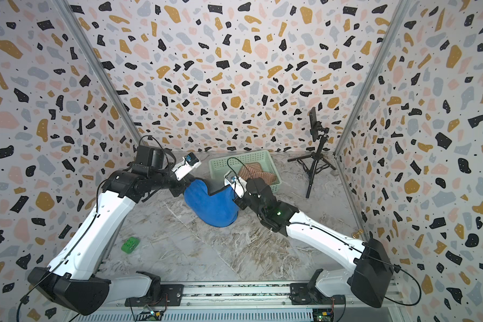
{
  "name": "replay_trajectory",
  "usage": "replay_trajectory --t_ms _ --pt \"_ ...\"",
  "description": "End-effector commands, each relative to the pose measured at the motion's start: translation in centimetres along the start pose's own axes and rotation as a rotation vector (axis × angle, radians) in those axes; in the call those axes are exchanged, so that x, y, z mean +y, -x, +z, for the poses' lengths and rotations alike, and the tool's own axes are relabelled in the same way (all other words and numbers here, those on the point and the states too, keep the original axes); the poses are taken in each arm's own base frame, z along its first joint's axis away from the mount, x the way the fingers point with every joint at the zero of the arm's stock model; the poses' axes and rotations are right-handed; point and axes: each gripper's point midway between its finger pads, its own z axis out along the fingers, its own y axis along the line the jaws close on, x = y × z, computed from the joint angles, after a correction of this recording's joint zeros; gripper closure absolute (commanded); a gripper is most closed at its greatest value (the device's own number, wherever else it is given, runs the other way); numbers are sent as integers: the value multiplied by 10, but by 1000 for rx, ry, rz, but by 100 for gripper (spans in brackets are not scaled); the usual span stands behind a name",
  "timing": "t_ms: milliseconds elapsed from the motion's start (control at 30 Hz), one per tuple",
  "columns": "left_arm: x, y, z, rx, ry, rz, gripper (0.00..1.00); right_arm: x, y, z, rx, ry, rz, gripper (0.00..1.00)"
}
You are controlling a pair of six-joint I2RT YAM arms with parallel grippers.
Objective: Fold the square dishcloth
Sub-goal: Place the cleaning item at the center of the board.
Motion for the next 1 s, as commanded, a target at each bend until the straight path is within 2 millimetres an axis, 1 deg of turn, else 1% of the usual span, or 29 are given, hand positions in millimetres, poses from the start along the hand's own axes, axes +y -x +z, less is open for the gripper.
replay_trajectory --t_ms 0,33,67,100,133,200,233,300,367,400,433,500,533,600,633,667,700,733,767,833,867,933,967 --pt "7 48 -28 -215 35 -18 100 -46 -20 -20 222 -201 -144 100" --pt "-2 45 -29 -217 -1 7 100 -48 -16 -26 226 -199 -148 100" --pt "-14 37 -29 -205 -46 34 100 -46 -16 -30 231 -192 -154 100" --pt "-27 28 -27 -194 -95 62 100 -39 -20 -36 240 -180 -167 100" --pt "-41 13 -26 -169 -145 102 100 -28 -29 -39 261 -156 -188 100" --pt "-71 -23 -20 -110 -251 145 100 2 -59 -45 332 -85 -220 100" --pt "-88 -44 -16 -79 -311 163 100 21 -78 -48 377 -39 -234 100" --pt "-116 -84 -13 -27 -392 216 100 65 -115 -61 442 62 -236 100" --pt "-142 -131 -10 50 -472 271 100 108 -157 -79 508 177 -233 100" --pt "-151 -148 -11 85 -497 295 100 126 -169 -88 529 242 -228 100" --pt "-158 -166 -11 124 -518 315 100 136 -176 -94 547 278 -220 100" --pt "-167 -192 -13 184 -548 364 100 159 -190 -110 587 381 -198 100" --pt "-170 -203 -14 211 -555 383 100 167 -194 -117 609 421 -194 100" --pt "-176 -221 -16 257 -574 416 100 175 -197 -124 632 478 -173 100" --pt "-179 -227 -19 272 -590 429 100 181 -197 -128 636 517 -163 100" --pt "-181 -231 -22 282 -602 437 93 187 -195 -132 638 561 -150 99" --pt "-183 -232 -26 288 -614 442 85 195 -193 -137 641 615 -138 87" --pt "-185 -233 -31 295 -629 445 77 202 -189 -141 639 659 -120 72" --pt "-188 -233 -37 306 -647 439 71 206 -186 -144 638 692 -103 62" --pt "-192 -231 -49 318 -666 432 63 216 -176 -151 622 770 -42 52" --pt "-192 -228 -53 316 -664 432 62 218 -168 -151 605 799 3 48" --pt "-191 -224 -58 315 -657 426 60 215 -148 -145 552 838 126 45" --pt "-189 -222 -59 315 -648 427 59 210 -140 -140 527 836 172 44"
